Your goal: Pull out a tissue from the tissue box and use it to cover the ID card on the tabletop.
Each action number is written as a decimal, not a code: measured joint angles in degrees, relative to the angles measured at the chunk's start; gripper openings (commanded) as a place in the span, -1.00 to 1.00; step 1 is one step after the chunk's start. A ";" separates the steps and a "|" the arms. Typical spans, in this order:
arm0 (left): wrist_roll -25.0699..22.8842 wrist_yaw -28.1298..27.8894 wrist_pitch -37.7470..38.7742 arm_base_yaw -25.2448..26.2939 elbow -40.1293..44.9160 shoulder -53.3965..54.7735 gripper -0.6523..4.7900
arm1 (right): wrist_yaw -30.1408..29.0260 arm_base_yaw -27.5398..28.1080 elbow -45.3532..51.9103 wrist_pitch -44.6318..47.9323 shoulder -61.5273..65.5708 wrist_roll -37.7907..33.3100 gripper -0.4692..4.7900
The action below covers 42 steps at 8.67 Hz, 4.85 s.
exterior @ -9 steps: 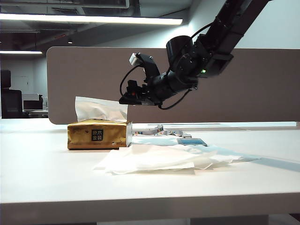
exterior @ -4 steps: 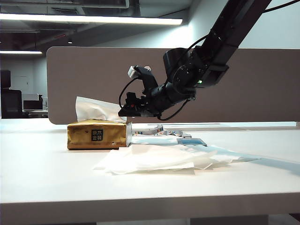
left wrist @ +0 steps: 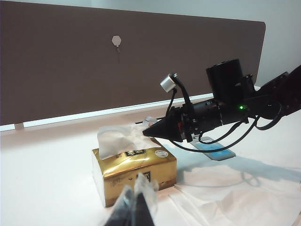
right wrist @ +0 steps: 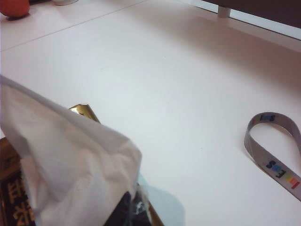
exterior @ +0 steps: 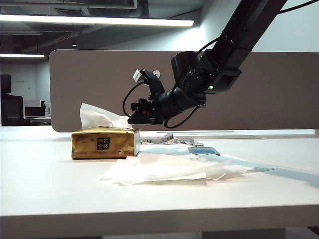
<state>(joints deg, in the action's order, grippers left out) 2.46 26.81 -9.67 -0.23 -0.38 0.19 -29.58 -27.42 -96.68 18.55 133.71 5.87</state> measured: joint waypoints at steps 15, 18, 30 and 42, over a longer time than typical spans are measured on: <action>0.00 0.00 0.68 0.00 0.00 0.00 -0.78 | 7.52 1.09 -0.04 6.78 -2.14 -5.81 0.14; 0.00 0.00 0.66 0.00 0.00 -0.02 -0.78 | 4.00 2.12 -0.04 3.50 0.20 -5.86 0.28; 0.00 -0.02 0.68 0.00 -0.02 0.02 -0.78 | -9.01 1.73 -3.37 9.35 -0.44 -5.90 -0.84; -0.04 -0.07 0.92 0.00 0.00 0.00 -0.78 | 7.93 9.90 -8.24 -19.54 -9.64 -5.81 -0.84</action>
<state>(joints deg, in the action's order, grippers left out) 2.42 26.74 -8.75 -0.23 -0.38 0.19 -21.65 -17.52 -104.92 -0.99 124.07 0.05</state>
